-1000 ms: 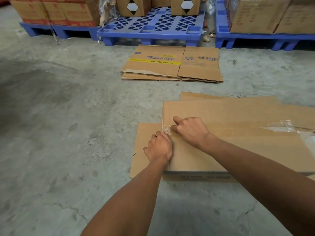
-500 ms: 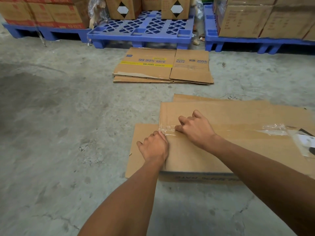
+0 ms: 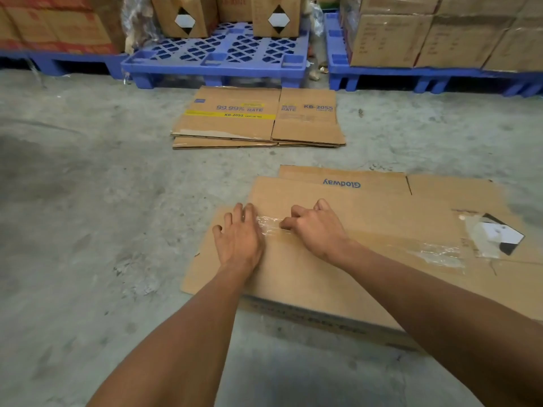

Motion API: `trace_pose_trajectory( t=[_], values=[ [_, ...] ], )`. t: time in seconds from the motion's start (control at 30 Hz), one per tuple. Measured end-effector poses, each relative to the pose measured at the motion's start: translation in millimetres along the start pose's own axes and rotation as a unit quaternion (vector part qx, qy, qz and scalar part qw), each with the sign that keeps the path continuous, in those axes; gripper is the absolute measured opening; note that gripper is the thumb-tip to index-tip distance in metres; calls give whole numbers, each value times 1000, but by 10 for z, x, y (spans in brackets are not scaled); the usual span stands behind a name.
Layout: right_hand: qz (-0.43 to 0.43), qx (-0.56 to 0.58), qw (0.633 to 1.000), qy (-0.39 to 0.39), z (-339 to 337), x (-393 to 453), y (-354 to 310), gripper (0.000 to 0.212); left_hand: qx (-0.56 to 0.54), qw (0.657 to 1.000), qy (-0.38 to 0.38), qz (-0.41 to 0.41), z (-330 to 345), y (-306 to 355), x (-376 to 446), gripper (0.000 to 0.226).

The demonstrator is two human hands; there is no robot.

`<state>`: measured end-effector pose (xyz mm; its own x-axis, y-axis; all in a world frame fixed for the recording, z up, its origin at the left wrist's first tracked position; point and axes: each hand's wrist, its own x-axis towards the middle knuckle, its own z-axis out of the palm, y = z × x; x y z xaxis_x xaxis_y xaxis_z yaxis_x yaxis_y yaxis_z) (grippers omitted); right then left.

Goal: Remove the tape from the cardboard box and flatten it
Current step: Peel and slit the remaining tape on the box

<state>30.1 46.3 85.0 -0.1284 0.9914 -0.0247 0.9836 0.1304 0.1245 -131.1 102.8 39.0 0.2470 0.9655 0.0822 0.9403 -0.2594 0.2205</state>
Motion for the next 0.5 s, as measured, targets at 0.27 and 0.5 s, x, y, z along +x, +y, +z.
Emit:
trace_pose_trajectory(
  t=[0.27,0.5],
  values=[
    [-9,-42,999,13,50,-307,246,27,-20,998,-55,15,76,71,-77,52],
    [15,-110,994,2,78,-813,678,16,2,997,-77,5,17,136,-73,52]
  ],
)
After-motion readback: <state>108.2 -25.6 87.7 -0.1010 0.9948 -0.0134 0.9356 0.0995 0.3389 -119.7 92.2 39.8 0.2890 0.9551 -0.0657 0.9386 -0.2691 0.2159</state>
